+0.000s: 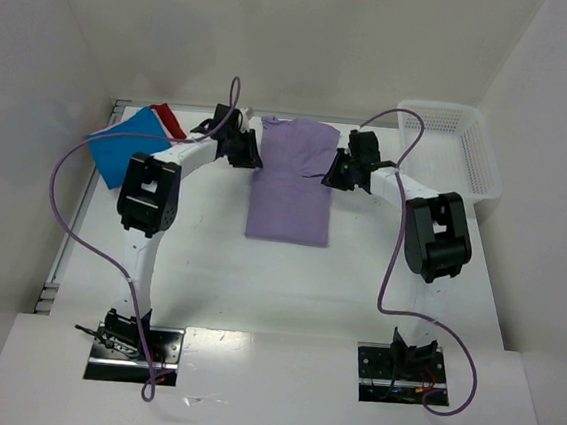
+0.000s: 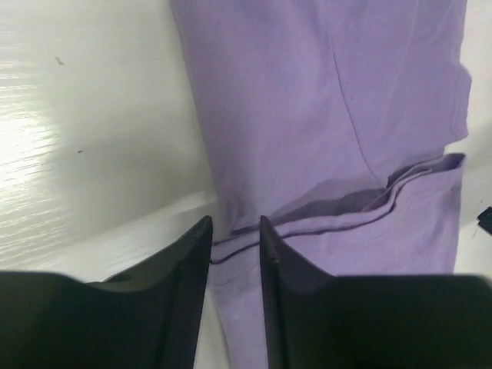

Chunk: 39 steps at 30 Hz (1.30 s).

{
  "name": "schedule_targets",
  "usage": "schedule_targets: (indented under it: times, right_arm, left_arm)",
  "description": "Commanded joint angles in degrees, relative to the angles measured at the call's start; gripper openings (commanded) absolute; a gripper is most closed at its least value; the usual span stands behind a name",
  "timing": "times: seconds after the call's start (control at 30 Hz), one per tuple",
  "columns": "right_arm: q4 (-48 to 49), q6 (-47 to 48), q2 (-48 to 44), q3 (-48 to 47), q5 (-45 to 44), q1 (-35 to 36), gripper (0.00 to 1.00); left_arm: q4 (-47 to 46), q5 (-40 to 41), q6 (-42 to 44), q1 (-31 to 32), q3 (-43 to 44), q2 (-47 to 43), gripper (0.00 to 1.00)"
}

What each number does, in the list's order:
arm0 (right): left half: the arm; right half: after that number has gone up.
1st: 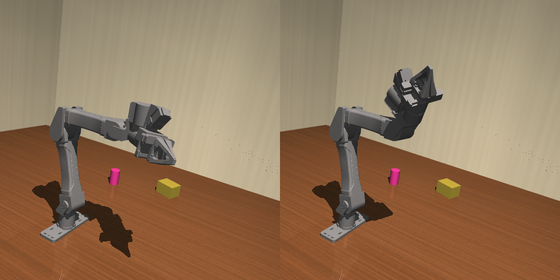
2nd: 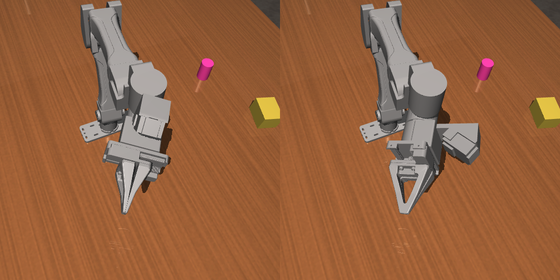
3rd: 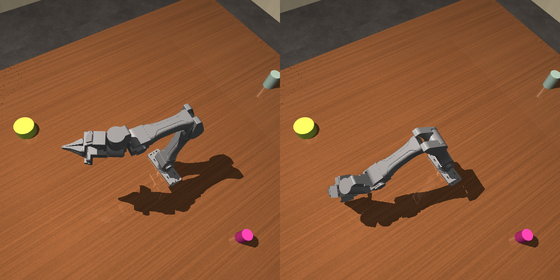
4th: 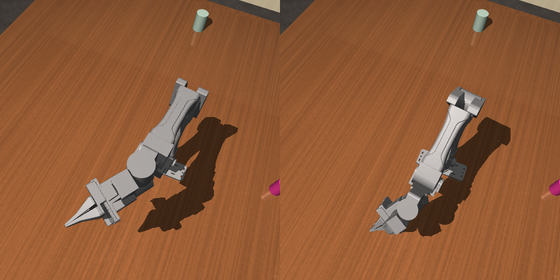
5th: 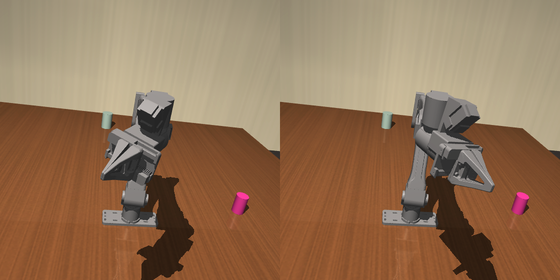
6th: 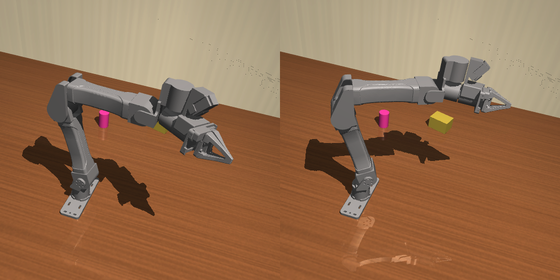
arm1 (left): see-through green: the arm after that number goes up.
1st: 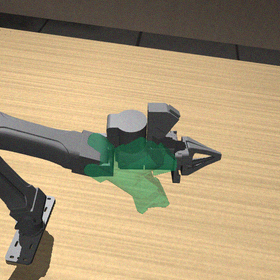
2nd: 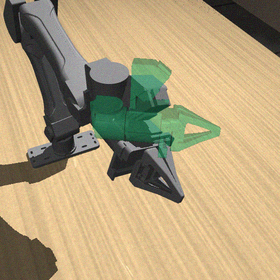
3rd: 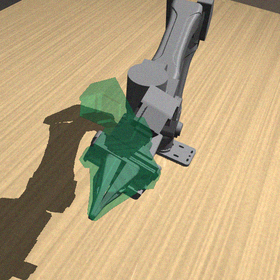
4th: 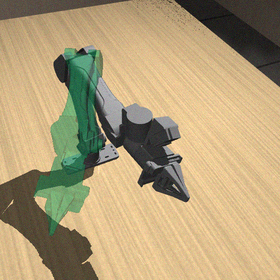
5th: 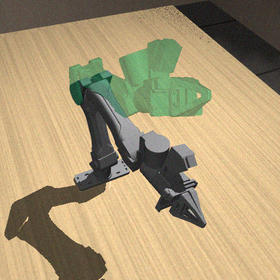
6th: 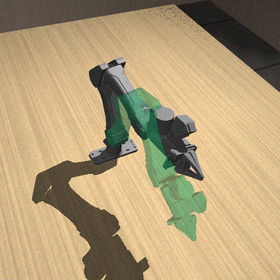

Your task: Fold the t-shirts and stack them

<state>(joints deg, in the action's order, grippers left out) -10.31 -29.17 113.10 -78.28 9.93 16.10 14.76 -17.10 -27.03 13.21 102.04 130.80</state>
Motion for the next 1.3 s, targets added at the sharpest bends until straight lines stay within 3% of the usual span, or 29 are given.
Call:
schedule_targets:
  times: [0.0, 0.23, 0.37, 0.43, 0.6, 0.7, 0.73, 0.83, 0.93, 0.97, 1.03, 1.27]
  right_arm:
    - [1.3, -0.3, 0.5, -3.6, -0.3, -0.3, 0.19]
    - [0.0, 1.1, -1.1, -4.3, -3.8, -0.3, 0.23]
    - [-1.2, 1.7, -4.5, -1.6, -5.0, -0.3, 0.31]
    - [-1.2, 1.7, -7.4, 0.4, -5.0, -0.3, 0.37]
    - [1.6, 0.0, -11.6, 9.1, -2.1, -0.3, 0.38]
    - [2.1, -1.1, -11.6, 11.1, 0.4, -0.3, 0.25]
    - [2.1, -1.9, -11.6, 11.1, 2.3, -0.3, 0.16]
    - [2.1, -2.5, -9.6, 11.1, 6.2, -0.3, 0.10]
    - [0.1, -1.8, -10.0, 11.7, 5.2, -0.3, 0.18]
    - [-0.7, -1.1, -10.8, 13.0, 4.5, -0.3, 0.29]
    - [-1.2, -1.1, -13.7, 14.6, 3.7, -0.3, 0.40]
    - [-7.8, -1.2, -18.0, 19.7, 1.0, 2.4, 0.49]
  left_arm:
    - [0.5, 1.2, 2.0, -0.9, 2.5, -0.8, 0.41]
    - [1.6, -1.4, 5.9, -3.2, -0.8, -11.3, 0.55]
    - [2.8, -3.6, 6.5, -3.2, -6.9, -19.7, 0.76]
    - [2.8, -4.9, 6.5, -3.2, -10.2, -22.3, 1.00]
    - [2.2, -6.4, 5.1, -1.3, -19.8, -27.2, 1.00]
    - [0.2, -9.4, 3.3, 0.2, -23.4, -28.2, 1.00]
    - [-1.1, -9.4, 2.7, 0.8, -25.2, -28.2, 1.00]
    - [-1.9, -11.0, 2.2, 2.6, -26.6, -28.2, 1.00]
    - [0.1, -9.2, 2.7, 3.4, -27.7, -27.6, 1.00]
    - [1.0, -8.5, 2.7, 3.9, -28.3, -27.6, 1.00]
    - [2.2, -8.5, 3.2, 3.9, -29.4, -27.6, 1.00]
    - [4.6, -7.0, 2.2, 5.9, -33.9, -29.3, 0.94]
